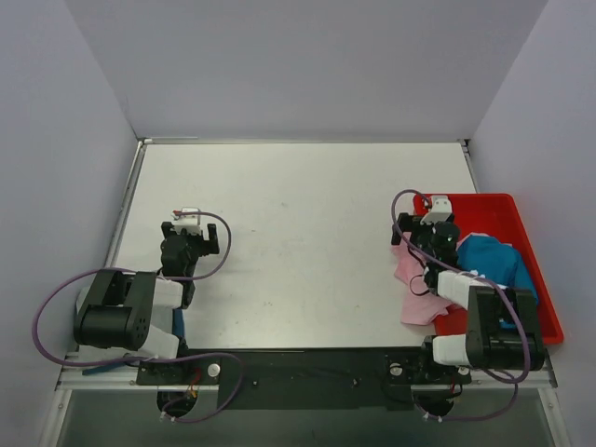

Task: Fold and stack the t-shirts
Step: Grab crumpled tshirt from bin with the right arm

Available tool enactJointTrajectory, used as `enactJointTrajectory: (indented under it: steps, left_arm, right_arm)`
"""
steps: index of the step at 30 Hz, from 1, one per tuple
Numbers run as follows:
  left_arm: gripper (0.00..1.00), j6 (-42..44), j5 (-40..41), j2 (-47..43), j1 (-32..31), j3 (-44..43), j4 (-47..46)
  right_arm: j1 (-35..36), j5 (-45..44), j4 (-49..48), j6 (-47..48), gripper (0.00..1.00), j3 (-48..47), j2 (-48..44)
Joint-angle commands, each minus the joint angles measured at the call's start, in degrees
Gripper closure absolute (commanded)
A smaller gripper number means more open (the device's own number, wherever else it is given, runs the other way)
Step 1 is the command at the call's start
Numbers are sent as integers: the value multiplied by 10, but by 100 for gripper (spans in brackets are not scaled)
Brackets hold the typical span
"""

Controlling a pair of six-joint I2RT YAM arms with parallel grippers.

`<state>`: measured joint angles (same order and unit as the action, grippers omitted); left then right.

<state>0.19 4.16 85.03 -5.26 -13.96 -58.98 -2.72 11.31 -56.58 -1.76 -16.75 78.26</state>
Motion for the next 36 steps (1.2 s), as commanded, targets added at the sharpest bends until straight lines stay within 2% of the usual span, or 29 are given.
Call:
enactJointTrajectory:
  steps: [1,4,6,8,9,10,11,12,13,14,16,18,23,29,36]
  left_arm:
    - [4,-6,-4,2,2,-10,-36]
    - [4,-6,-3,2,2,-9,-38]
    - [4,-6,-4,1,2,-7,-39]
    - [4,13,-33,-15,2,-11,-40]
    - [4,15,-74,-53,5,-18,10]
    - [4,30,-92,-73,5,-53,54]
    - [4,38,-140,-106,4,-81,159]
    - [4,48,-157,-116,3,-130,250]
    - [4,48,-174,-124,2,-159,283]
    - [4,47,-180,-125,1,-208,346]
    - [4,53,-192,-117,-3,-268,423]
    - [4,54,-201,-109,-11,-303,473]
    - [3,68,-217,-117,-42,-311,491]
    - [3,89,-223,-114,-78,-332,523]
    - [3,95,-261,-119,-79,-334,526]
  right_arm:
    - [-6,42,225,-11,0,-102,-99]
    - [-5,43,287,-67,0,-157,-164]
    - [-12,7,348,-113,0,-203,-203]
    - [-28,-78,463,-195,0,-259,-231]
    - [-51,-132,557,-219,0,-276,-240]
    - [-70,-134,608,-243,0,-307,-241]
    - [-115,-142,671,-251,3,-316,-239]
    - [-137,-158,712,-265,12,-332,-236]
    - [-167,-208,775,-276,16,-338,-228]
    - [-202,-229,832,-292,26,-340,-224]
    - [-261,-257,877,-322,37,-323,-217]
    - [-318,-225,880,-352,41,-285,-238]
    - [-403,-230,866,-402,49,-237,-286]
    - [-439,-284,836,-437,47,-210,-290]
    - [-502,-231,695,-449,44,-169,-246]
